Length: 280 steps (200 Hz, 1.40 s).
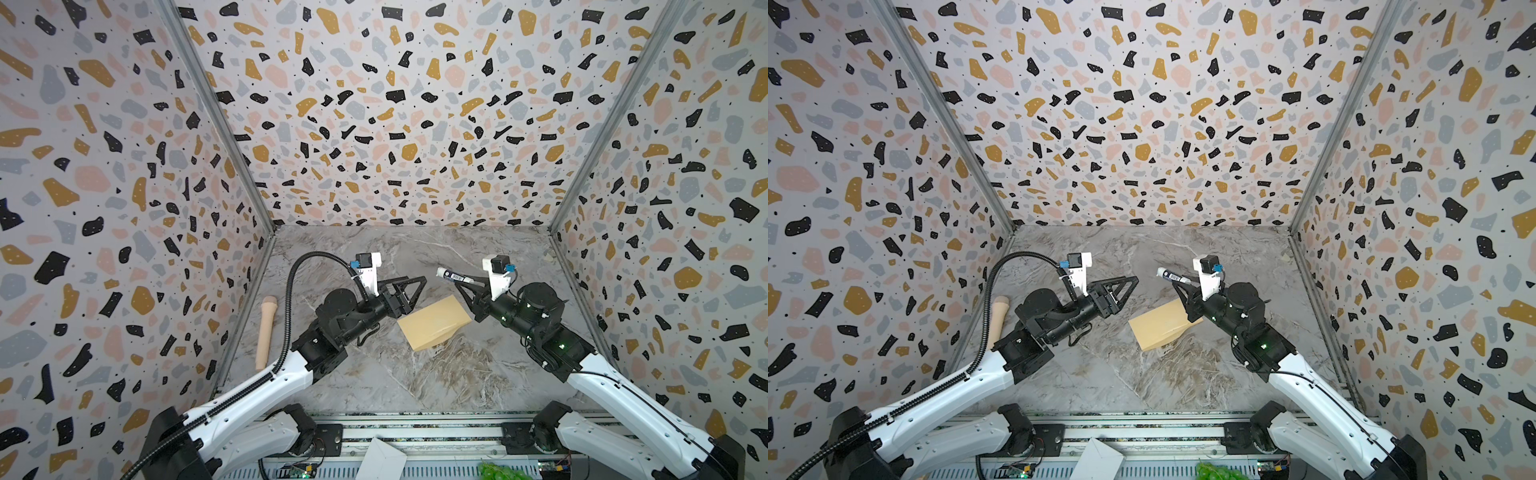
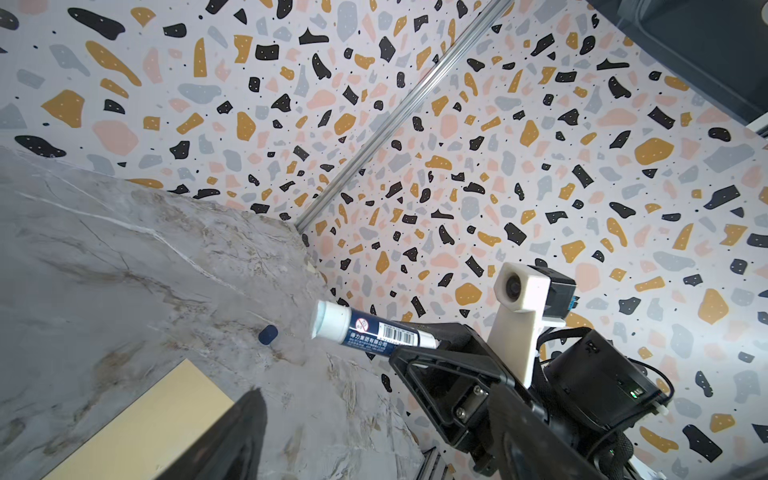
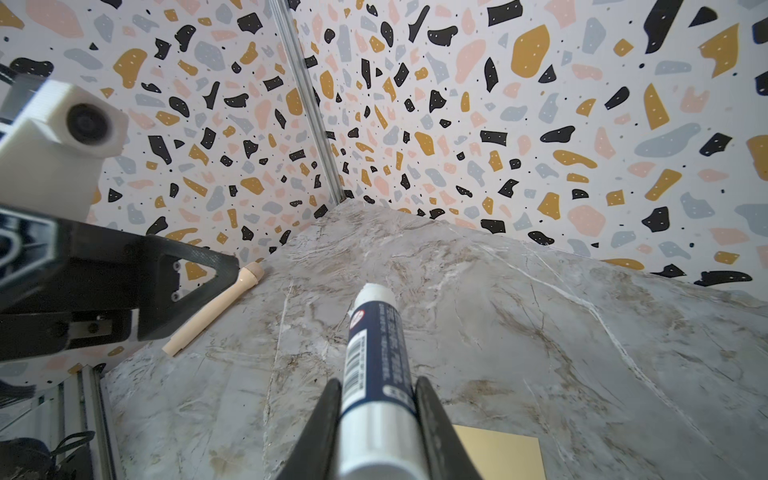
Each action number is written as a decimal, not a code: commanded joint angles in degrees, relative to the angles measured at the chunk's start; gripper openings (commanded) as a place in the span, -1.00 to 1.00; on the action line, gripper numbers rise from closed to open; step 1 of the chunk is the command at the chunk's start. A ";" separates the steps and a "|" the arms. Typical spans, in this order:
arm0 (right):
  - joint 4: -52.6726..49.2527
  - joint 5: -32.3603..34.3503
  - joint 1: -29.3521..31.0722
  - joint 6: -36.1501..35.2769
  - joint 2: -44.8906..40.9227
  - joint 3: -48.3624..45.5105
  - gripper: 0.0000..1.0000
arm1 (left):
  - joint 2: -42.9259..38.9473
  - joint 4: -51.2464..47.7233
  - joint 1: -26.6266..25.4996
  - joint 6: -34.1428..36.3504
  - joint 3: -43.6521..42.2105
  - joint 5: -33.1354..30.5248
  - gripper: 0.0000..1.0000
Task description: Place the letter into the envelope and seal it
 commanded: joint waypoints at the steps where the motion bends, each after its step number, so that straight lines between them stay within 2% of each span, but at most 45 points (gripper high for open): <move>1: -0.23 -1.15 0.38 -2.20 0.84 1.69 -1.00 | 0.14 -2.46 0.64 1.19 0.05 -2.99 0.68; 17: -6.19 3.61 2.97 -6.49 4.20 4.74 -1.00 | 1.83 -6.22 1.69 2.48 -0.50 -4.82 0.66; 43: -16.64 15.93 9.51 -13.38 12.55 10.25 -1.00 | 5.16 -5.04 3.55 1.60 -3.93 -4.82 0.45; 66: -22.86 22.71 13.32 -15.12 20.37 14.30 -1.00 | 9.89 -4.22 3.82 1.92 -5.27 -5.07 0.10; 92: -24.91 27.93 16.18 -16.32 25.76 15.70 -1.00 | 16.02 -4.35 3.99 2.61 -5.03 -4.58 -0.25; 124: -26.60 30.73 17.65 -17.42 28.89 16.17 -1.00 | 21.61 -1.86 4.09 2.91 -5.78 -4.67 -0.47; 203: -28.74 34.56 19.33 -19.25 34.89 17.42 -1.00 | 33.90 3.97 4.22 2.31 -5.04 -1.79 -0.81; 280: -28.29 37.12 20.34 -19.67 39.78 17.79 -1.00 | 41.36 7.20 4.18 2.14 -4.77 -1.25 -0.98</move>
